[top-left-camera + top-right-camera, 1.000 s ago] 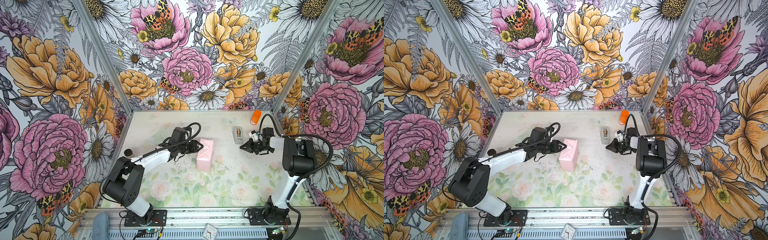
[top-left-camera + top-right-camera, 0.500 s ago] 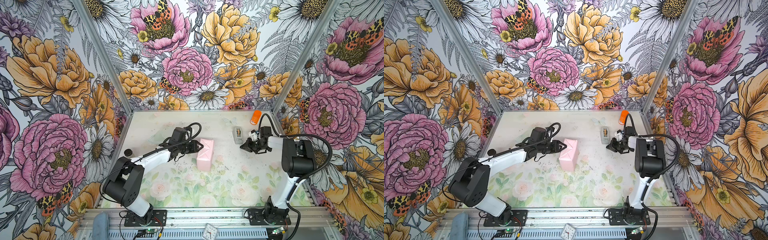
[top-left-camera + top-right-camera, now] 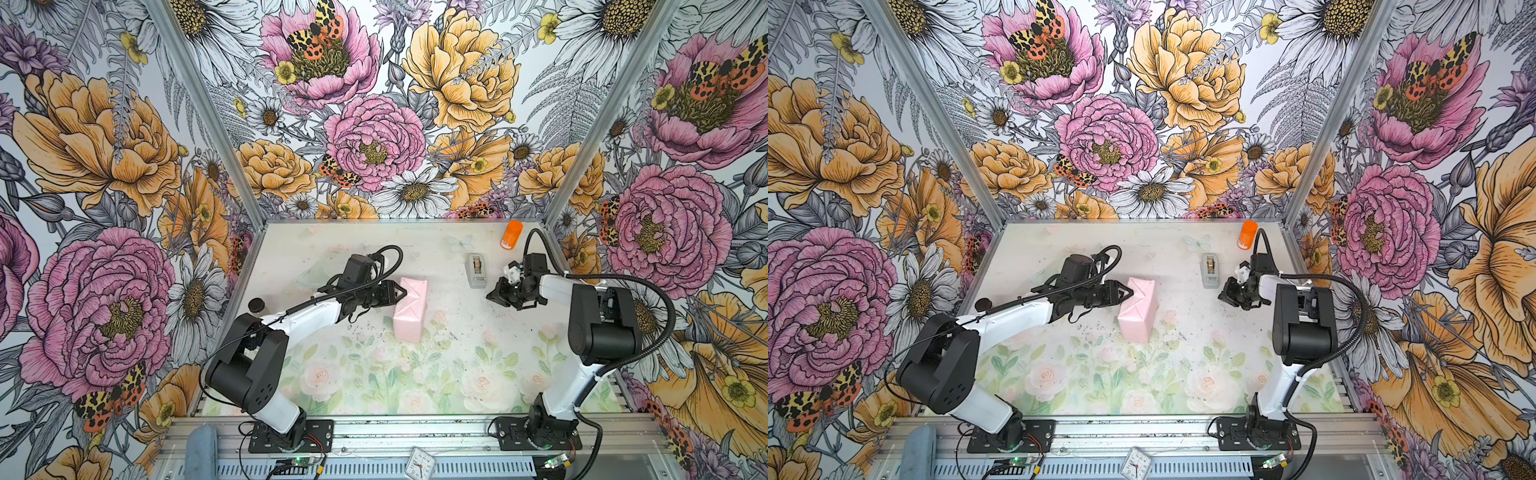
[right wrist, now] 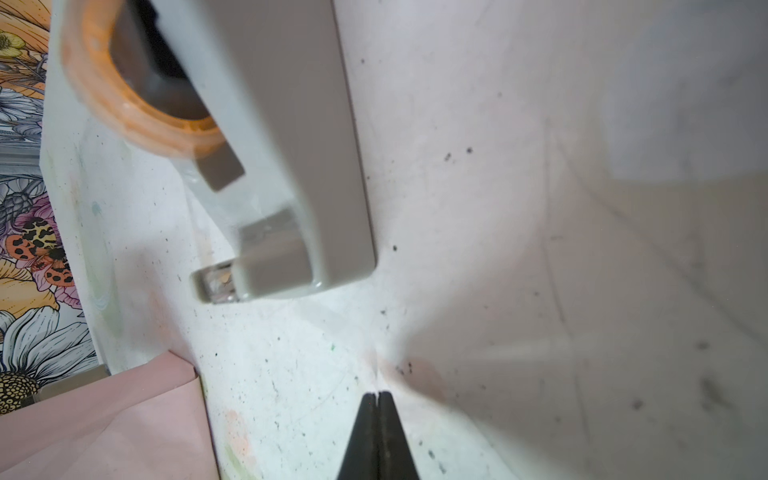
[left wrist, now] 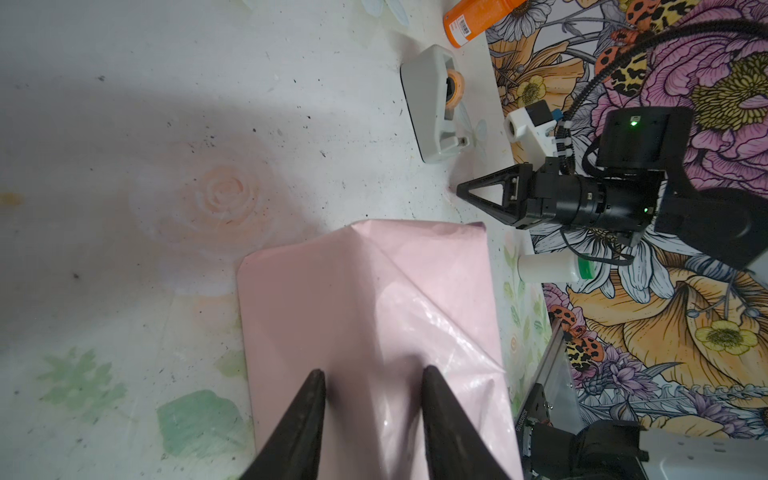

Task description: Wrap the gift box in paper

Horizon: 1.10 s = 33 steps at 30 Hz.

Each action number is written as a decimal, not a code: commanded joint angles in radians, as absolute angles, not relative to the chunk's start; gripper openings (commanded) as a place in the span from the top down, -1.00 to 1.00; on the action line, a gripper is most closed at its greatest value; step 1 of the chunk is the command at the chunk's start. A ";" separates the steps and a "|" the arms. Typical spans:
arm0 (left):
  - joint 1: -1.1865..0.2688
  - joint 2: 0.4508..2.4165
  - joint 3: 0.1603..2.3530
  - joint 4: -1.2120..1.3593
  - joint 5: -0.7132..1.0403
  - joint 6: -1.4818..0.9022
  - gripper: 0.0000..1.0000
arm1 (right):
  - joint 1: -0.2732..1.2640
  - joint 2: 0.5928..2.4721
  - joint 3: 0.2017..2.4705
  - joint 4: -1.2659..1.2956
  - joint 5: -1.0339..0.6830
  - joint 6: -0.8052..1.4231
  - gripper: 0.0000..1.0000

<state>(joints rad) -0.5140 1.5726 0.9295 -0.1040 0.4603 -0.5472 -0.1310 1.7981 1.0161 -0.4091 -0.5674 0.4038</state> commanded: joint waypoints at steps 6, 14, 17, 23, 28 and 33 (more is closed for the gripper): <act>-0.531 1.589 0.916 -0.226 0.405 -0.517 0.21 | -0.076 1.564 1.012 -0.450 -0.597 0.392 1.00; -0.537 1.590 0.919 -0.227 0.403 -0.517 0.20 | 0.018 1.393 1.056 -0.485 -0.664 0.375 1.00; -0.541 1.591 0.920 -0.227 0.401 -0.517 0.20 | 0.060 1.357 1.082 -0.502 -0.695 0.370 1.00; -0.548 1.593 0.927 -0.227 0.402 -0.515 0.20 | 0.170 1.334 1.146 -0.520 -0.741 0.347 1.00; -0.552 1.592 0.927 -0.227 0.401 -0.515 0.20 | 0.246 1.346 1.197 -0.539 -0.771 0.321 1.00; -0.551 1.592 0.926 -0.230 0.402 -0.512 0.20 | 0.313 1.386 1.249 -0.580 -0.809 0.279 1.00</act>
<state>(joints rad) -0.5335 1.5726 0.9405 -0.1150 0.4339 -0.5430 0.2878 1.3621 1.2018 -0.5453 -0.7692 0.3237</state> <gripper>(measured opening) 0.400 0.042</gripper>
